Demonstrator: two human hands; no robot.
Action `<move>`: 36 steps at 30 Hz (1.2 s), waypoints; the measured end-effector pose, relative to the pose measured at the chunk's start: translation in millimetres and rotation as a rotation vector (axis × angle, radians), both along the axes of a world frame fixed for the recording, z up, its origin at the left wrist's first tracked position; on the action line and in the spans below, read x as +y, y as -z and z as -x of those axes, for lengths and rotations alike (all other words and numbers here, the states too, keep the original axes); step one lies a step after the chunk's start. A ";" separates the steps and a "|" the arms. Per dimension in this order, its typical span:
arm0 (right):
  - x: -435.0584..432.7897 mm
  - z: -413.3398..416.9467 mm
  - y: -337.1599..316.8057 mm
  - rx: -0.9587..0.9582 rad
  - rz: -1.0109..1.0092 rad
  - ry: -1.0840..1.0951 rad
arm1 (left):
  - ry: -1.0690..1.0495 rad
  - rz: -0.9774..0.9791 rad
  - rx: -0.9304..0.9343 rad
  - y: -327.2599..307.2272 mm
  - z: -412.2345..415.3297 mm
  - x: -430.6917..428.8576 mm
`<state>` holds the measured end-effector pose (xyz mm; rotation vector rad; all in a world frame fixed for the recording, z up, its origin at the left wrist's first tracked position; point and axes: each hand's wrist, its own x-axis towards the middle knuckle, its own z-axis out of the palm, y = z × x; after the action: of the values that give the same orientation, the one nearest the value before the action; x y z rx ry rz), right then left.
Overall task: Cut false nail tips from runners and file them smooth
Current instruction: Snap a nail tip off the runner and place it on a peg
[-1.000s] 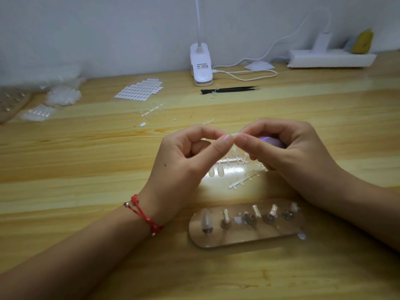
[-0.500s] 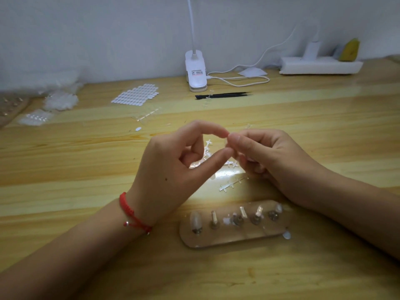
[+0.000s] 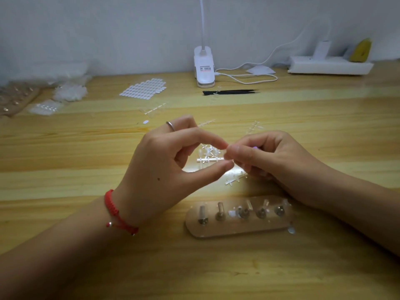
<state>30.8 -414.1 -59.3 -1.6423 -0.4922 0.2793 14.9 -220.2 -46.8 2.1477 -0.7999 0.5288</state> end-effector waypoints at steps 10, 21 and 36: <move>-3.0 -9.9 8.4 0.080 -0.097 0.036 | 0.107 0.116 0.338 8.5 28.9 15.5; -3.3 -10.9 8.0 0.107 -0.095 0.054 | 0.099 0.070 0.414 17.6 36.3 9.4; -13.5 -14.2 -5.9 0.100 -0.209 0.128 | 0.111 0.058 0.455 19.4 36.9 9.7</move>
<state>45.0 -427.5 -53.4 -1.4414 -0.3274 0.2067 -22.0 -210.5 -66.2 2.0443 -0.6322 -0.0013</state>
